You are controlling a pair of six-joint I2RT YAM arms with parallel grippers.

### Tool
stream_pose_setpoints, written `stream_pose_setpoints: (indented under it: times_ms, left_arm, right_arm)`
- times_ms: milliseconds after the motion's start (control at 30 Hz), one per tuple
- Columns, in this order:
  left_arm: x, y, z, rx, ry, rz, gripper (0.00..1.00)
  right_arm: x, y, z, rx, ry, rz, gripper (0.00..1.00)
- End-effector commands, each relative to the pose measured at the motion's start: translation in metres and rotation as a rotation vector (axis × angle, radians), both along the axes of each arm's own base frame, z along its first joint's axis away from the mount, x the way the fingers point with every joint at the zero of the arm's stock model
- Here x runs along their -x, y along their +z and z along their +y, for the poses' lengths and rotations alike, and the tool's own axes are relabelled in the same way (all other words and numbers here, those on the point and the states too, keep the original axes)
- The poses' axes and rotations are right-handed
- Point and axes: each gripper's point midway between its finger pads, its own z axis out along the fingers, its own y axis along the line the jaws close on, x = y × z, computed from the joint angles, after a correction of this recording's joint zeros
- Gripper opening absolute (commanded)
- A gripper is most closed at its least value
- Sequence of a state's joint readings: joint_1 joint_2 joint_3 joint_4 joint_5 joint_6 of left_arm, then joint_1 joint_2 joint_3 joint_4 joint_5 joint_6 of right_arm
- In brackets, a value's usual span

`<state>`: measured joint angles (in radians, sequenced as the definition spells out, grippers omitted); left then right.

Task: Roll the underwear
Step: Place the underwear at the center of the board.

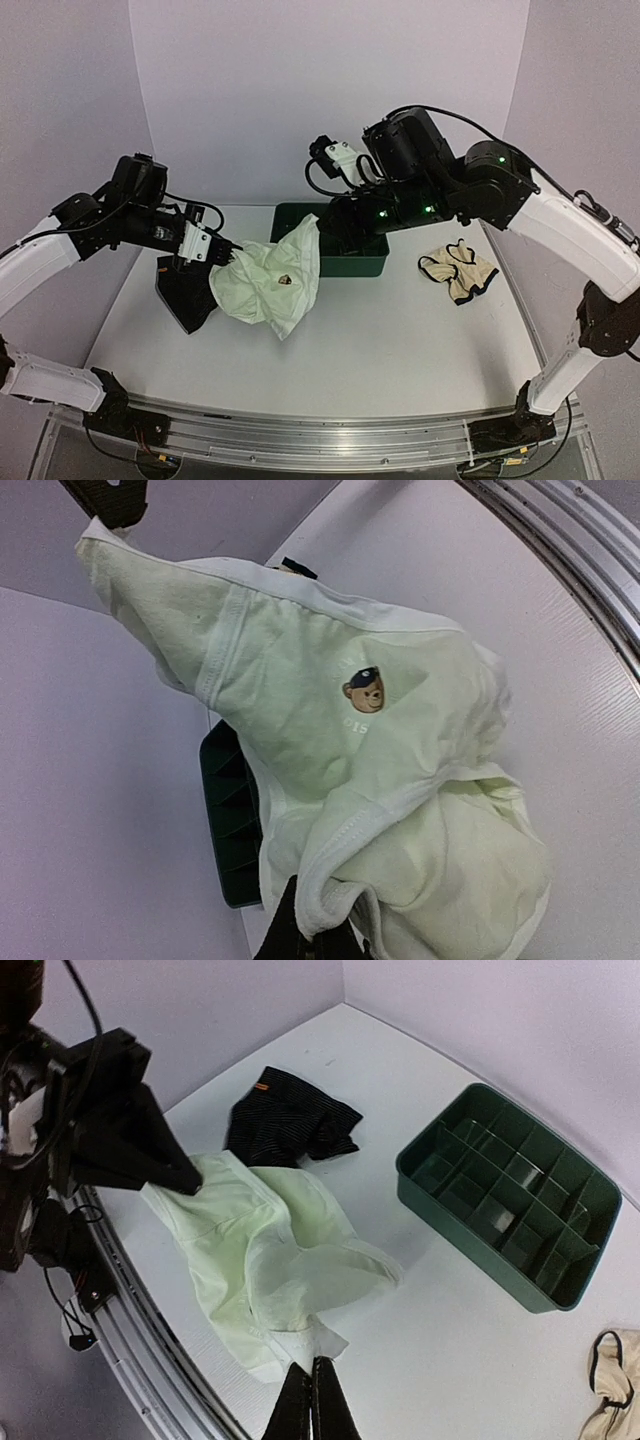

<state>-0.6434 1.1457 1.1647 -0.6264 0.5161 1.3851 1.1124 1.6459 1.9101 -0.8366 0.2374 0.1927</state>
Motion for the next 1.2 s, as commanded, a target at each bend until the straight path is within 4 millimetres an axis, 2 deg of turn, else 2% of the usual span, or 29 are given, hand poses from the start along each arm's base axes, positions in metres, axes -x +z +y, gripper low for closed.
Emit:
stream_pose_setpoints:
  times_ms: [0,67,200,233,333,433,533,600,733,867,967,1033,1067,1100,1167]
  left_arm:
    - [0.033,0.031,0.007,0.031,-0.093,0.002,0.0]
    - [0.032,0.019,0.007,0.007,-0.089,0.027,0.0]
    - [0.024,-0.023,0.006,-0.052,-0.068,0.087,0.0]
    - [0.021,-0.035,0.004,-0.063,-0.069,0.108,0.0]
    - [0.009,-0.075,-0.006,-0.098,-0.086,0.172,0.0]
    - [-0.012,-0.12,-0.013,-0.144,-0.076,0.23,0.0]
    - [-0.045,-0.152,-0.018,-0.16,-0.038,0.244,0.0]
    - [-0.056,-0.168,-0.018,-0.17,-0.04,0.222,0.0]
    - [-0.065,-0.192,-0.018,-0.211,-0.048,0.234,0.0]
    - [-0.079,-0.211,-0.011,-0.255,-0.033,0.24,0.0]
    - [-0.085,-0.229,0.001,-0.31,-0.036,0.227,0.01]
    - [-0.088,-0.238,0.006,-0.335,-0.035,0.224,0.08]
    - [-0.091,-0.24,0.007,-0.341,-0.031,0.22,0.2]
    - [-0.094,-0.241,0.008,-0.346,-0.027,0.21,0.39]
    - [-0.1,-0.235,0.006,-0.338,-0.023,0.194,0.68]
  right_arm:
    - [0.023,0.029,-0.007,-0.029,0.017,-0.029,0.0]
    - [0.022,0.014,-0.008,0.003,0.006,-0.011,0.0]
    - [-0.004,-0.029,-0.031,0.076,-0.119,0.041,0.0]
    - [-0.015,-0.044,-0.038,0.074,-0.162,0.09,0.0]
    - [-0.042,-0.096,-0.042,0.069,-0.23,0.208,0.0]
    - [-0.071,-0.152,-0.047,0.104,-0.287,0.287,0.0]
    - [-0.105,-0.191,-0.06,0.138,-0.365,0.322,0.0]
    - [-0.124,-0.202,-0.058,0.145,-0.378,0.317,0.0]
    - [-0.152,-0.217,-0.04,0.173,-0.346,0.294,0.0]
    - [-0.164,-0.229,-0.034,0.204,-0.34,0.276,0.0]
    - [-0.171,-0.231,-0.036,0.227,-0.35,0.246,0.0]
    - [-0.176,-0.227,-0.032,0.227,-0.343,0.229,0.0]
    - [-0.177,-0.227,-0.031,0.226,-0.338,0.226,0.0]
    - [-0.178,-0.227,-0.029,0.226,-0.333,0.225,0.0]
    - [-0.177,-0.23,-0.028,0.221,-0.334,0.239,0.0]
